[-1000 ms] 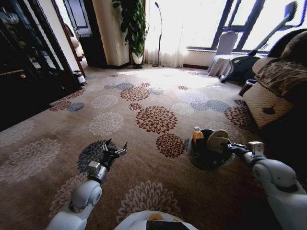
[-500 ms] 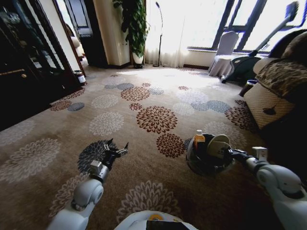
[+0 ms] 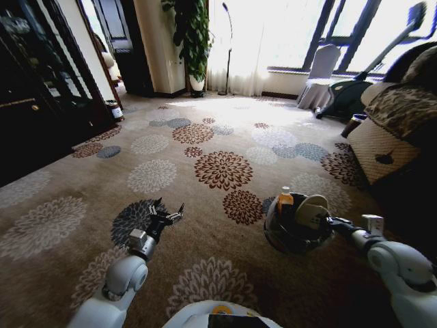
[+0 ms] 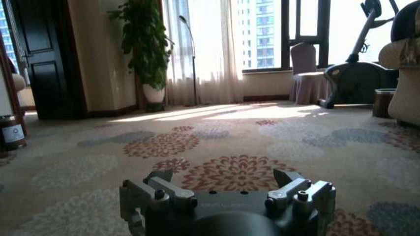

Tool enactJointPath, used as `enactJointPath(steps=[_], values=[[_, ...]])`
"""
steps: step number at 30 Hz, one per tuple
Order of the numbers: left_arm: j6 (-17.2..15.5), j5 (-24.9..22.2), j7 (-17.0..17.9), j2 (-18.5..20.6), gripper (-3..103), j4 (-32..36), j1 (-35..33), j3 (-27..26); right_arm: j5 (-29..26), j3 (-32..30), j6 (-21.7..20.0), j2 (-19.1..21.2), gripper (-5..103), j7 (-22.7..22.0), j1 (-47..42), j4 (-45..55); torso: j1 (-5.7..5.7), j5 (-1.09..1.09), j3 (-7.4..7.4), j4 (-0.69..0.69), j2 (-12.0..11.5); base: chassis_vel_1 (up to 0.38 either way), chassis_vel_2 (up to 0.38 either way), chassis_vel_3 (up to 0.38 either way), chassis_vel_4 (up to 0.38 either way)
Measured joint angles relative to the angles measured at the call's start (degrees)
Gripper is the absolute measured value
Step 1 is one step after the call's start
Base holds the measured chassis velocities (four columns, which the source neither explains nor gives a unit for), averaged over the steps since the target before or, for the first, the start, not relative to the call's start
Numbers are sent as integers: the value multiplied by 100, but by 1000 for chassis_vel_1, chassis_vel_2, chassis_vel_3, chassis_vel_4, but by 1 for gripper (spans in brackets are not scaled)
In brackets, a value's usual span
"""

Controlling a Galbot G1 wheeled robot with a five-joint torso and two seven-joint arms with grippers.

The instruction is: Pick up the trash from the ground and place it into the trash bin.

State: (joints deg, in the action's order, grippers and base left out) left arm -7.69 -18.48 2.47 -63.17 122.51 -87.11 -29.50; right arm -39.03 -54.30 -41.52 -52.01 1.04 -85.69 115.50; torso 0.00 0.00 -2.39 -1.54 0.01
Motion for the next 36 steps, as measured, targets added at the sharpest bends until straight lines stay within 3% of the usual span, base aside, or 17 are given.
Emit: enactJointPath(steps=[29,36], values=[[151,172,-9,-135,100,12,23,164,230,-123,170,40,0,-1,-211,-105,0,0,0,4,0,6,-140,-141,0],[175,154,1,-161,100,-2,26,183,258,-88,212,49,0,0,-210,-133,0,0,0,-2,0,40,-93,-90,36]])
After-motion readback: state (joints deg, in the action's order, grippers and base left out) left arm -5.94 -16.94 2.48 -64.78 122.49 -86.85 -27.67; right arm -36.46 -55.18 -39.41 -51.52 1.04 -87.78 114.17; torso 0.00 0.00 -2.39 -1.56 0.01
